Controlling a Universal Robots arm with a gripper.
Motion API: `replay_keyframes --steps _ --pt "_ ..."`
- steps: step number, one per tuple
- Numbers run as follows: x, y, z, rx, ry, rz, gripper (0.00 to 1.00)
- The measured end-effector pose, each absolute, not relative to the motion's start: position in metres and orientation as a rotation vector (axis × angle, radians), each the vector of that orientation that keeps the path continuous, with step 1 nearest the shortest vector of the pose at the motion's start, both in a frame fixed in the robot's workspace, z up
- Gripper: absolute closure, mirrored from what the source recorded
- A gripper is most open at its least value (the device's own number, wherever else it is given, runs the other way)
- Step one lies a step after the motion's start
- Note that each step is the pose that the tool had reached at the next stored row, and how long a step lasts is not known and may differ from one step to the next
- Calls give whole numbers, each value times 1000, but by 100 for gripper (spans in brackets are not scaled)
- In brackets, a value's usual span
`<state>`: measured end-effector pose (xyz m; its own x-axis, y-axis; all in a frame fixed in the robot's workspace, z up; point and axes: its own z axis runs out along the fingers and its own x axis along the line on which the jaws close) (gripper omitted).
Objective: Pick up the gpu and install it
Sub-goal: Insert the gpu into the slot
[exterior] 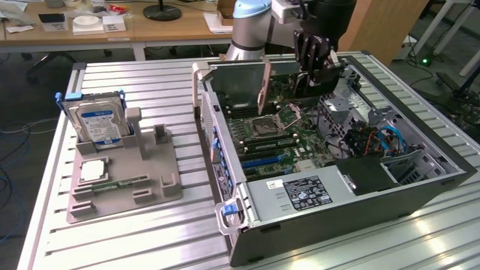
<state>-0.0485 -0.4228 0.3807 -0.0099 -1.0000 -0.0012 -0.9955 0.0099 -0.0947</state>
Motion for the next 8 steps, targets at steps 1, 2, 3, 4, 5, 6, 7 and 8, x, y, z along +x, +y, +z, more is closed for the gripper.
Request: replay_keyframes --steps 1,2,3,4,5,6,7,8 --pt "-48 -423 380 -2152 2194 -103 72" --pt "-49 -423 380 -2151 2195 -103 72" --pt "-49 -423 379 -2151 2195 -104 72" --pt "-49 -423 379 -2151 2196 -105 72" --pt "-49 -423 377 -2152 2198 -106 72" --pt "-51 -423 376 -2154 2199 -106 72" --pt "-53 -423 374 -2155 2200 -107 72" --pt "-54 -423 372 -2156 2201 -106 72"
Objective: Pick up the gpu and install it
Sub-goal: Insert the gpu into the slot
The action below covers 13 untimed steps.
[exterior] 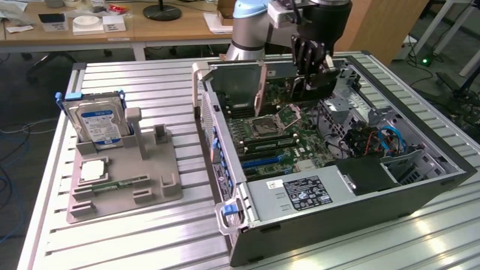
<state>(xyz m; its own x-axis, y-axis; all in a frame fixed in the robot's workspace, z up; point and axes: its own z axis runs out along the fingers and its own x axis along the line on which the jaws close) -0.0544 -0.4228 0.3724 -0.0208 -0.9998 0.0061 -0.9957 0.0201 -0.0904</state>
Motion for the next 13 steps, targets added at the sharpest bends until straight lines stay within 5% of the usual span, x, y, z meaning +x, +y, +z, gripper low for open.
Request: replay_keyframes --steps 13 --pt "-65 -424 356 -2123 2239 -112 72"
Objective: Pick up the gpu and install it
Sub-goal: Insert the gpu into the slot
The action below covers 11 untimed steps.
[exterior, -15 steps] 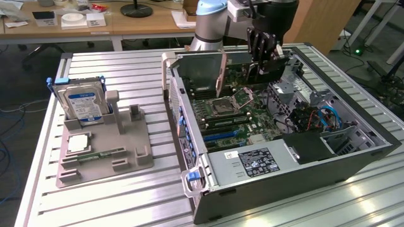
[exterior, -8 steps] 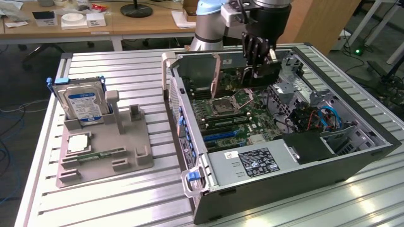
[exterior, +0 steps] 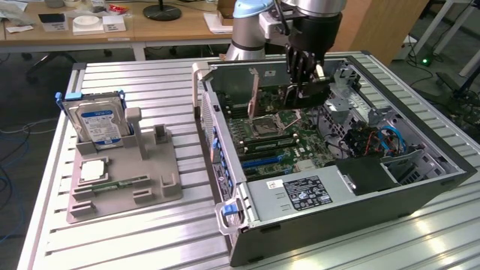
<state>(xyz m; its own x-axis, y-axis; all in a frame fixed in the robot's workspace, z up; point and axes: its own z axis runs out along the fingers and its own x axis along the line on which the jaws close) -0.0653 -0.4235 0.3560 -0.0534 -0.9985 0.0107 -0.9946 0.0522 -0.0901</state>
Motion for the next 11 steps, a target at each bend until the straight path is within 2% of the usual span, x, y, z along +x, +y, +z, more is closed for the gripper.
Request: replay_keyframes --steps 11 --pt "-82 -427 341 -2129 2244 -113 72"
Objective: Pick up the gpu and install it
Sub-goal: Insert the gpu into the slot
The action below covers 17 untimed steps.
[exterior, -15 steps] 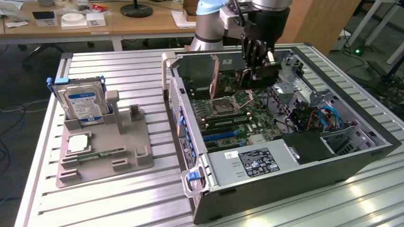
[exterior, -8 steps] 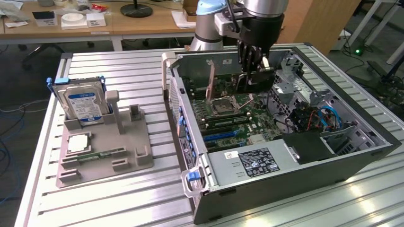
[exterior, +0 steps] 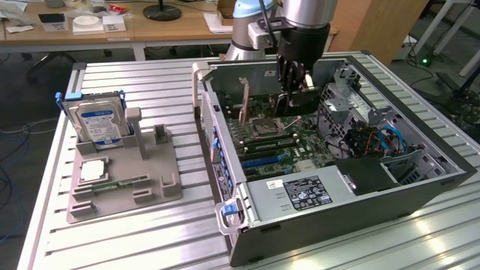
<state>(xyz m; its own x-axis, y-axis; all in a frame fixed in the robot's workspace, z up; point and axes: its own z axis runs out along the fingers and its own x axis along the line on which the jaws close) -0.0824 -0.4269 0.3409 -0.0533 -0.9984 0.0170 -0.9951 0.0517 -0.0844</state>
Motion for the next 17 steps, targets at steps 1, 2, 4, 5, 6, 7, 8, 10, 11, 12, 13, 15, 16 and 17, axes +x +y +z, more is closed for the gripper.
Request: replay_keyframes --steps 1,2,4,5,6,7,8,10,11,12,13,15,16,17 --pt "-84 -427 339 -2130 2245 -112 72" --pt "-84 -429 338 -2131 2246 -111 72" --pt "-84 -436 336 -2131 2246 -110 72" --pt "-84 -439 335 -2131 2246 -110 72" --pt "-84 -441 334 -2131 2246 -109 72" --pt "-85 -442 332 -2131 2247 -108 72" --pt "-88 -442 330 -2132 2247 -108 72" --pt "-94 -442 327 -2132 2247 -107 72" --pt "-94 -442 325 -2132 2247 -107 72" --pt "-94 -443 323 -2133 2247 -107 72" --pt "-94 -444 321 -2132 2248 -107 72" --pt "-94 -446 318 -2132 2248 -107 72" --pt "-94 -447 316 -2133 2248 -107 72" --pt "-94 -447 314 -2132 2248 -106 72"
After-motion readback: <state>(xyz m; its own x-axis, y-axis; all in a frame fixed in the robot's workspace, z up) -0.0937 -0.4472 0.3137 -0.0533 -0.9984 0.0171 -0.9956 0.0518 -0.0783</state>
